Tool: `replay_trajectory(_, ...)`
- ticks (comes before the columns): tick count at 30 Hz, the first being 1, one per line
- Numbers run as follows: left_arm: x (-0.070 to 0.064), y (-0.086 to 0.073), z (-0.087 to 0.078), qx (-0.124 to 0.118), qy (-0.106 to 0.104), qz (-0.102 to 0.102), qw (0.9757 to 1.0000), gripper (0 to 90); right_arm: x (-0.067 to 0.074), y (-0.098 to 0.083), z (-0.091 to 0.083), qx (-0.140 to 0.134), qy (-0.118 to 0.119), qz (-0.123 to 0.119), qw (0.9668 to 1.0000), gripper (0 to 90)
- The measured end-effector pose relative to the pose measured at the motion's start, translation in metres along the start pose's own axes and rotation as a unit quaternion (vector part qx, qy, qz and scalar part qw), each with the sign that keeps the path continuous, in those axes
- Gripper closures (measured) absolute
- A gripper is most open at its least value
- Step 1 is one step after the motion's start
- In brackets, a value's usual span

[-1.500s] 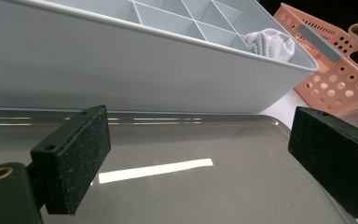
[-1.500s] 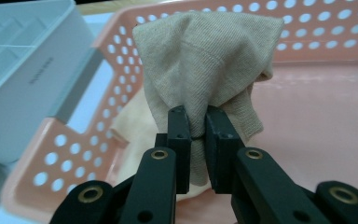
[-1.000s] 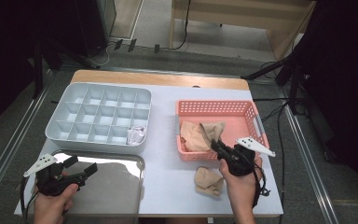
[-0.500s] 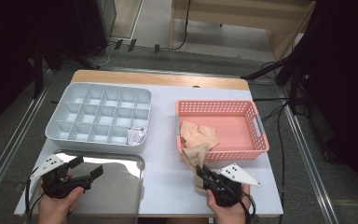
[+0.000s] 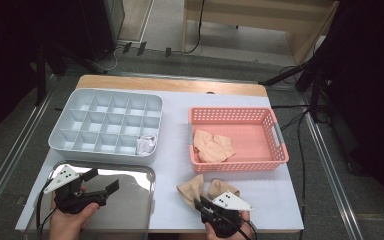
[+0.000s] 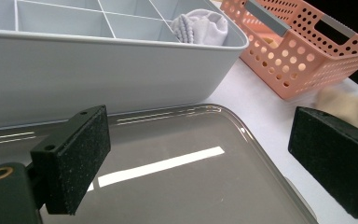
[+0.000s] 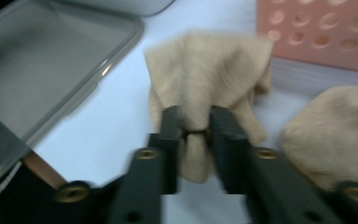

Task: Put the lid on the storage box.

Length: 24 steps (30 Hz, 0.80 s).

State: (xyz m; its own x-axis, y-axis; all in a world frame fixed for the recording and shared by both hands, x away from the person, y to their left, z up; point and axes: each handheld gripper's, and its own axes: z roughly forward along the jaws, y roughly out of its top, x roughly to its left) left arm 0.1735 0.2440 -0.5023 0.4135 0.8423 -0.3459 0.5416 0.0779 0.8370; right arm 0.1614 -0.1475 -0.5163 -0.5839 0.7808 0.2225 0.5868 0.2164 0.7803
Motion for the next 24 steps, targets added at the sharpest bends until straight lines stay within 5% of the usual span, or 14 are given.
replay_trajectory(3,-0.001,-0.001,0.002,0.002,-0.002,0.001,1.0,6.3,0.001,-0.007,0.002,0.002,-0.008,-0.041,0.9991,47.8)
replay_trajectory(5,-0.002,-0.001,0.002,0.003,-0.003,0.002,1.0,6.3,-0.001,-0.007,-0.006,-0.01,-0.015,-0.045,0.9988,46.3)
replay_trajectory(10,-0.004,-0.003,0.005,0.007,-0.005,0.004,1.0,6.3,-0.028,-0.004,-0.035,-0.064,-0.066,0.009,0.9957,44.9)
replay_trajectory(14,-0.008,-0.003,0.008,0.011,-0.006,0.012,0.9998,6.3,-0.052,-0.01,-0.03,-0.07,-0.121,0.03,0.9898,41.4)
replay_trajectory(17,-0.011,-0.003,0.009,0.013,-0.007,0.013,0.9998,6.3,-0.056,-0.017,-0.015,-0.047,-0.13,0.031,0.9899,45.8)
replay_trajectory(20,-0.012,-0.003,0.01,0.016,-0.008,0.015,0.9997,6.3,-0.049,-0.021,-0.008,-0.043,-0.164,-0.016,0.9854,61.6)
replay_trajectory(24,-0.015,-0.004,0.01,0.017,-0.01,0.014,0.9997,6.3,-0.05,-0.018,-0.011,-0.046,-0.163,0.003,0.9855,76.7)
